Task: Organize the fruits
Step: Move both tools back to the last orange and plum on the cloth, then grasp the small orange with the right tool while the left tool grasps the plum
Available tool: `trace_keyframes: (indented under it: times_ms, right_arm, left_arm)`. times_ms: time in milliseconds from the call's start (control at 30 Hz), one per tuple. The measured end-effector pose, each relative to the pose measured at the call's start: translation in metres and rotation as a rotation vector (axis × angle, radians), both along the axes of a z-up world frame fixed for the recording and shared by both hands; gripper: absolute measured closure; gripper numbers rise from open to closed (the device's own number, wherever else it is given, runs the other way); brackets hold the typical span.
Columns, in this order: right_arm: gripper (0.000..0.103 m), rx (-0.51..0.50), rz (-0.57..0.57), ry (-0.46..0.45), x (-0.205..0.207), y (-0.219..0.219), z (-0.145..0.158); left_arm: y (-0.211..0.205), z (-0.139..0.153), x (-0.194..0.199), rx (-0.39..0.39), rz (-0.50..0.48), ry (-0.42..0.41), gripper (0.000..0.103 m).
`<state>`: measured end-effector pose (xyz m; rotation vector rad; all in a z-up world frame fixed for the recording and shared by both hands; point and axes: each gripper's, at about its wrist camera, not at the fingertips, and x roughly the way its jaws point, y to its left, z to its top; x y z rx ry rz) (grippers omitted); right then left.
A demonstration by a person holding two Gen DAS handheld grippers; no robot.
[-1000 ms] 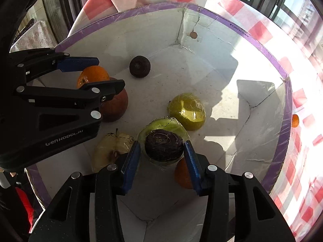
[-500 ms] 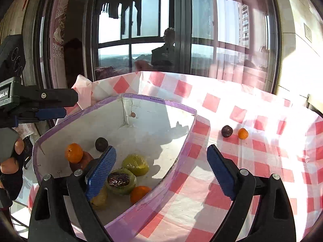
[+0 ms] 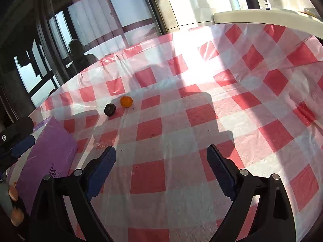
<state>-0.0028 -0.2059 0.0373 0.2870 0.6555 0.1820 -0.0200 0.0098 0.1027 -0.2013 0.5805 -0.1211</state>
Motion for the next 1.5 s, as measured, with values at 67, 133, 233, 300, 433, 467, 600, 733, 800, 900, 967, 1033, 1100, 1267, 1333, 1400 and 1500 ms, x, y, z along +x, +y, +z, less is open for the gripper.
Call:
trace_keyframes:
  times_ms: [67, 133, 233, 300, 433, 467, 600, 733, 800, 900, 967, 1033, 1100, 1267, 1333, 1400, 1500]
  right_arm:
    - [0.015, -0.017, -0.007, 0.018, 0.007, -0.005, -0.009]
    - [0.015, -0.018, -0.012, 0.026, 0.017, -0.010, -0.015]
    - [0.015, -0.003, -0.017, 0.028, 0.036, -0.013, -0.015]
    - [0.015, -0.013, -0.015, 0.024, 0.052, -0.010, -0.014]
    - [0.015, -0.034, 0.044, 0.052, 0.102, 0.002, -0.016]
    - [0.015, -0.037, 0.073, 0.055, 0.116, 0.006, -0.017]
    - [0.023, -0.093, 0.224, 0.086, 0.179, 0.039, -0.020]
    - [0.028, -0.169, 0.431, 0.131, 0.230, 0.086, -0.025]
    - [0.031, -0.209, 0.551, 0.147, 0.247, 0.110, -0.028]
    - [0.034, -0.253, 0.647, 0.143, 0.260, 0.137, -0.029]
    - [0.038, -0.268, 0.691, 0.133, 0.264, 0.151, -0.028]
    - [0.043, -0.356, 0.700, 0.108, 0.263, 0.166, -0.029]
    - [0.053, -0.401, 0.704, 0.089, 0.258, 0.172, -0.029]
    - [0.067, -0.372, 0.596, 0.049, 0.240, 0.150, -0.022]
    - [0.067, -0.276, 0.518, 0.047, 0.225, 0.124, -0.017]
    - [0.067, -0.192, 0.403, 0.046, 0.206, 0.094, -0.015]
    - [0.067, 0.042, 0.229, 0.051, 0.182, 0.038, -0.020]
  left_arm:
    - [0.004, -0.026, 0.035, -0.004, 0.070, 0.051, 0.002]
    - [0.013, -0.045, 0.066, -0.019, 0.146, 0.099, 0.002]
    - [0.029, -0.065, 0.104, -0.032, 0.201, 0.128, 0.002]
    - [0.036, -0.074, 0.123, -0.025, 0.209, 0.140, 0.002]
    - [0.044, -0.087, 0.139, -0.054, 0.153, 0.194, 0.002]
    - [0.045, -0.087, 0.137, -0.059, 0.133, 0.179, 0.002]
    - [0.049, -0.089, 0.138, -0.100, 0.116, 0.182, 0.002]
    - [0.050, -0.091, 0.138, -0.111, 0.137, 0.173, 0.002]
    - [0.046, -0.090, 0.136, -0.081, 0.150, 0.163, 0.002]
    - [0.043, -0.090, 0.136, -0.059, 0.157, 0.158, 0.002]
    - [0.045, -0.091, 0.136, -0.072, 0.155, 0.159, 0.002]
    - [0.046, -0.091, 0.137, -0.073, 0.155, 0.160, 0.002]
    - [0.046, -0.091, 0.138, -0.074, 0.156, 0.161, 0.002]
    - [0.048, -0.093, 0.139, -0.086, 0.153, 0.162, 0.002]
    - [0.049, -0.093, 0.141, -0.094, 0.152, 0.163, 0.002]
    - [0.050, -0.094, 0.142, -0.104, 0.151, 0.165, 0.002]
    - [0.051, -0.095, 0.143, -0.110, 0.151, 0.165, 0.002]
